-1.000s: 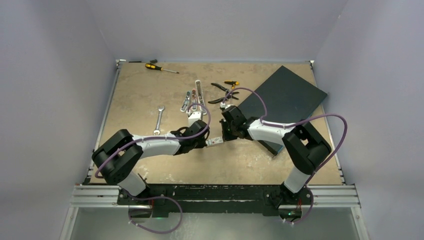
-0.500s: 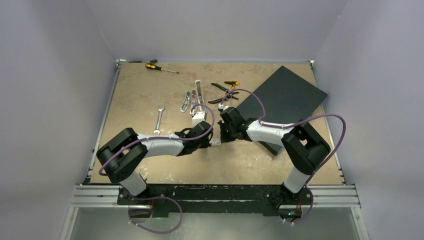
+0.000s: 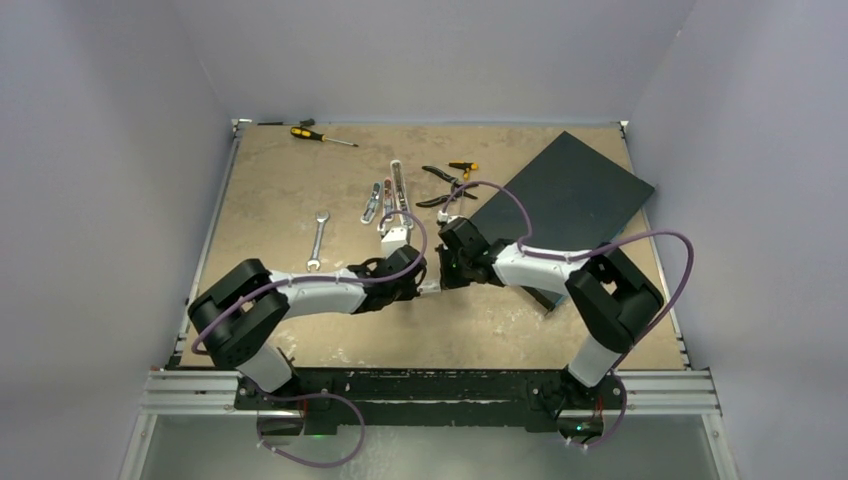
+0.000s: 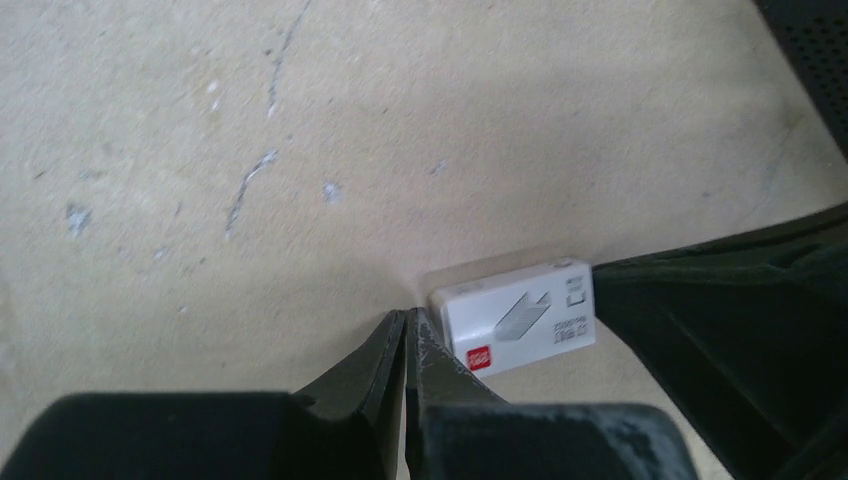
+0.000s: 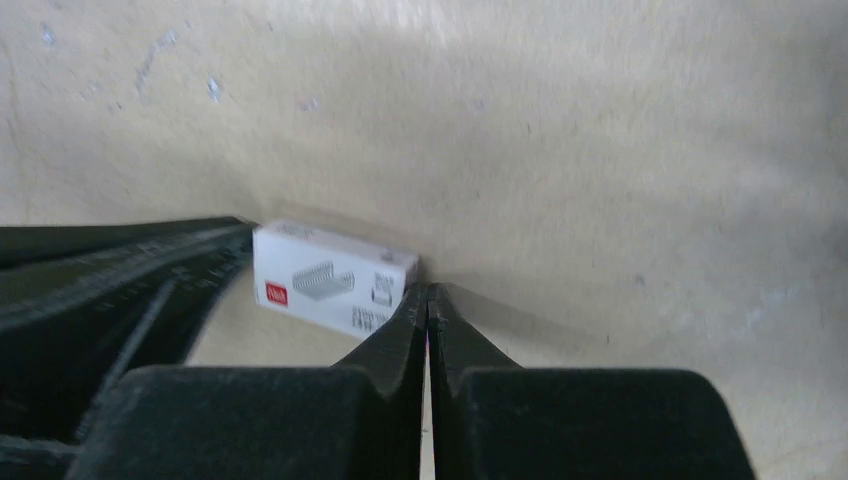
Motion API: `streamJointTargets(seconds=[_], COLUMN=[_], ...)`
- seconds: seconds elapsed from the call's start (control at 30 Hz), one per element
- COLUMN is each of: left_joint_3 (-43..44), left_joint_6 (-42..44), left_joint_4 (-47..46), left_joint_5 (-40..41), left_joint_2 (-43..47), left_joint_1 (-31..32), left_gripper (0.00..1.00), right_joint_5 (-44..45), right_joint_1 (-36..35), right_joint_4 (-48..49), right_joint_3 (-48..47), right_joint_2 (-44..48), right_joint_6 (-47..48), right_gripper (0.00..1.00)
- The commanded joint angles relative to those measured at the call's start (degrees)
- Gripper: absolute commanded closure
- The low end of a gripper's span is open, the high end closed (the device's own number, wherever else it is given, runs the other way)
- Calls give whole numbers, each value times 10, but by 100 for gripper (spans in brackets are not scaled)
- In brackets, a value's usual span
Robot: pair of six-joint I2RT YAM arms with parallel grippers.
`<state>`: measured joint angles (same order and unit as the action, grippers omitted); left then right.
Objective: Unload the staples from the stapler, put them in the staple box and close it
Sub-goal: Close the staple box at the center of the board, then reset both arms
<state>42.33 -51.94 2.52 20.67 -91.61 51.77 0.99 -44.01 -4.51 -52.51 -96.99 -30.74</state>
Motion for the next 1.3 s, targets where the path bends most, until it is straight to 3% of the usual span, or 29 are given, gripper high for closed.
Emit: streamJointTargets(seconds=[0.0,0.13,0.2,0.33,0.47,0.6,0.97,1.27], left_joint_3=[3,15,22,31,20,15,-54,-61], left_joint_6=[-31,-37,-32,5,50,99,180,160], left_joint_4=[156,235,269,295,286,276,213,234], left_joint_5=[64,133,167,215,231,237,237,257], left_joint_2=[47,132,181,282,396,485,624,640], left_joint_1=[10,10,9,8,8,9,9,9], left_gripper=[93,50,36,24,19,18,8,5], right_joint_5=[63,158,196,182,166,169,215,242], right_joint_1=[-13,-12,-11,-9,-10,-10,-10,-11], right_joint_4=[-55,-91,-105,-88,-47,-5,66,73], right_joint_3=[30,33,23,19,39,62,151,193], right_joint_2=[66,145,179,256,345,441,610,705], right_joint_6=[-52,-65,-61,-10,45,83,71,73], right_gripper=[94,67,53,38,27,2,1,1])
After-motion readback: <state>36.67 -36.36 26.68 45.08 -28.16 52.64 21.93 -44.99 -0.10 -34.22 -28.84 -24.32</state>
